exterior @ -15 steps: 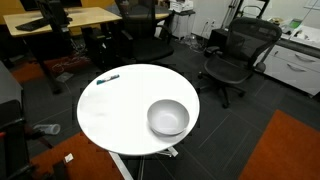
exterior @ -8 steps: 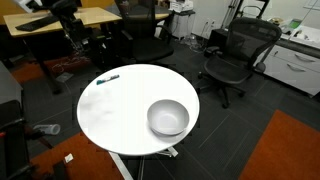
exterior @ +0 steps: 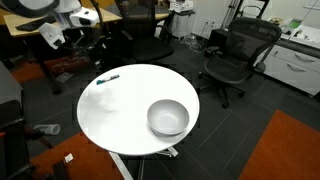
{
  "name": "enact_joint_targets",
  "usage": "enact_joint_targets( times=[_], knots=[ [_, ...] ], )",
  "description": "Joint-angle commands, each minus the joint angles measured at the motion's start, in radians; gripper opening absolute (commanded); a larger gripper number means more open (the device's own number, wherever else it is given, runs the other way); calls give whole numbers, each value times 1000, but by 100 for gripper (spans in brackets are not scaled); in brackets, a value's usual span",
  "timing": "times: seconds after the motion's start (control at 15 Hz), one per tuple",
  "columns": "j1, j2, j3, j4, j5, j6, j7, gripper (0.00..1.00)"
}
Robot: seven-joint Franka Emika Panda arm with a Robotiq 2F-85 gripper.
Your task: Put the marker in the grey bowl
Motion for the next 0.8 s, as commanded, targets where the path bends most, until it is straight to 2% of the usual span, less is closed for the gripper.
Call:
enact_joint_targets(
  times=[0.0, 0.13, 0.47, 0.73],
  knots=[
    [53, 96, -37, 28, -63, 82, 133, 100],
    [95, 154, -70, 54, -110, 118, 211, 100],
    [272, 279, -208, 149, -242, 115, 412, 100],
    [351, 370, -257, 223, -240, 108, 456, 100]
  ],
)
